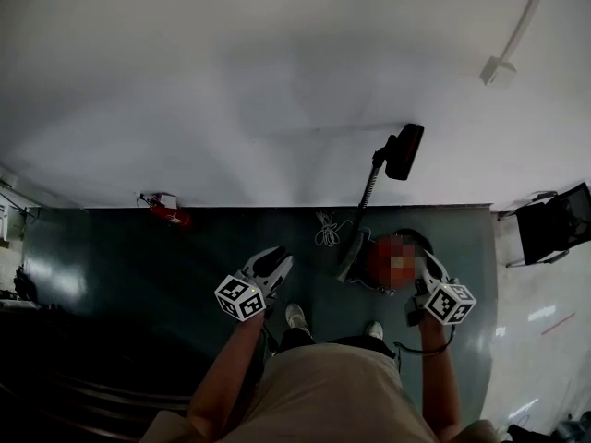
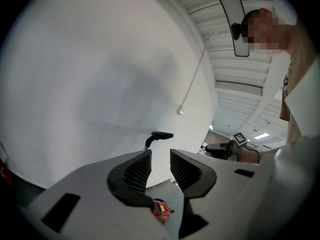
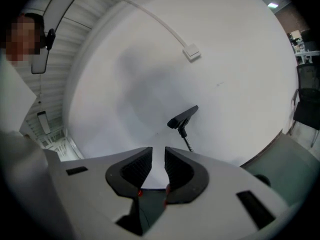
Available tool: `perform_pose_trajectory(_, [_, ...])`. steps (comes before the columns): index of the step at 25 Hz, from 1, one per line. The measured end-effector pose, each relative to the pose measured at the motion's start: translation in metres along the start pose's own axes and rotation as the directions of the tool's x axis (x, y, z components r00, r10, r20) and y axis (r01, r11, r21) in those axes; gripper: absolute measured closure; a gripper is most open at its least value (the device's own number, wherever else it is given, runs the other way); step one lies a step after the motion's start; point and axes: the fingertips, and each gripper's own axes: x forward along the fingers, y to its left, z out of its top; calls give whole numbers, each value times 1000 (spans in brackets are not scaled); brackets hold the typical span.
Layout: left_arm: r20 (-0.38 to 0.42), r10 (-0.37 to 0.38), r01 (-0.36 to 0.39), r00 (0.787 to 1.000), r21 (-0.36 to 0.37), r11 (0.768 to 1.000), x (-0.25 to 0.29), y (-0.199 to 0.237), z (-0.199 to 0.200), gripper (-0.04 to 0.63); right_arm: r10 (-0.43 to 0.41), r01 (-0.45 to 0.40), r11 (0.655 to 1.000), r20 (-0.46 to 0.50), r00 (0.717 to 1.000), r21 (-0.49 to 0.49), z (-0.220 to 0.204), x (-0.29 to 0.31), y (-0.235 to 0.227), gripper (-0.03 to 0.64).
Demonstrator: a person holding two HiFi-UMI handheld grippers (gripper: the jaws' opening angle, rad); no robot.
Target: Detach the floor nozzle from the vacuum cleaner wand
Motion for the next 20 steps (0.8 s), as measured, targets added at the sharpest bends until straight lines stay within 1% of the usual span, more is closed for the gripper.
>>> perform_pose_trajectory(4, [-10, -64, 64, 998, 12, 998, -6, 36, 23, 471, -56, 57, 998, 40, 998, -14, -2, 26, 36, 535])
perform_pose_trajectory(9, [-51, -153, 155, 987, 23, 988, 20, 56, 31, 471, -109, 108, 994, 86, 990, 6, -2, 31, 49, 535])
perform_pose_trajectory(11, [-67, -178, 180, 982, 25, 983, 36, 58, 31, 471, -127, 125, 992, 95, 987, 19, -2, 28, 44, 535])
perform_pose_trajectory(14, [-98, -211, 215, 973, 34, 976, 63, 56, 31, 471, -157, 151, 987, 124, 980, 54, 4, 23, 23, 535])
perform_pose_trajectory(20, [-187, -269, 283, 945, 51, 958, 122, 40, 38, 469, -210, 180, 972, 211, 955, 153, 35, 27, -29, 535])
